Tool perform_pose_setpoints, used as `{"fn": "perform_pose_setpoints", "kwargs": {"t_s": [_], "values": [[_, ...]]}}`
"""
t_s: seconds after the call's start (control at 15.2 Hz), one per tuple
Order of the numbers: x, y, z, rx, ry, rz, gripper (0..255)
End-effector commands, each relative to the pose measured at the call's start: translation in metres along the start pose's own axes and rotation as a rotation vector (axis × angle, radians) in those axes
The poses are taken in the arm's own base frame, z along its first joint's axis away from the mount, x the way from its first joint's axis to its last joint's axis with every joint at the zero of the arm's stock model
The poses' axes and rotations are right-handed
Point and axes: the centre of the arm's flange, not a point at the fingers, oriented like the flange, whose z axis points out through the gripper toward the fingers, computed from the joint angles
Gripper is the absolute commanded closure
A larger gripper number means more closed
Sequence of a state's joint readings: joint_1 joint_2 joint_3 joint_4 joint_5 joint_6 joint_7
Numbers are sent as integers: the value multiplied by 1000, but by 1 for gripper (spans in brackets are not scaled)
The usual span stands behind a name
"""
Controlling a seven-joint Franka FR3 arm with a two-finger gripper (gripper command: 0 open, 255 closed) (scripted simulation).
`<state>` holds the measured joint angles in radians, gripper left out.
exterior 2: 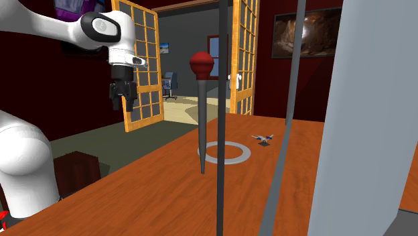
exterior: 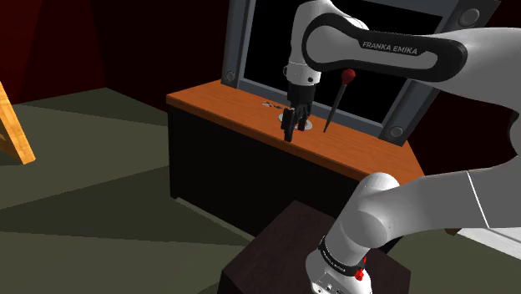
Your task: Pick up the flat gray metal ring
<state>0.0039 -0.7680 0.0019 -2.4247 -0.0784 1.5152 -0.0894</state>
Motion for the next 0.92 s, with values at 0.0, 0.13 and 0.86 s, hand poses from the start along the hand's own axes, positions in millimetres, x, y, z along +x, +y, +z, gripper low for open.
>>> {"fn": "perform_pose_setpoints", "kwargs": {"t_s": [0.0, 0.13, 0.86], "values": [[0, 0, 0, 0, 0, 0, 0], [7, 25, 6, 4, 12, -14, 0], [50, 160, 38, 29, 80, -91, 0]]}}
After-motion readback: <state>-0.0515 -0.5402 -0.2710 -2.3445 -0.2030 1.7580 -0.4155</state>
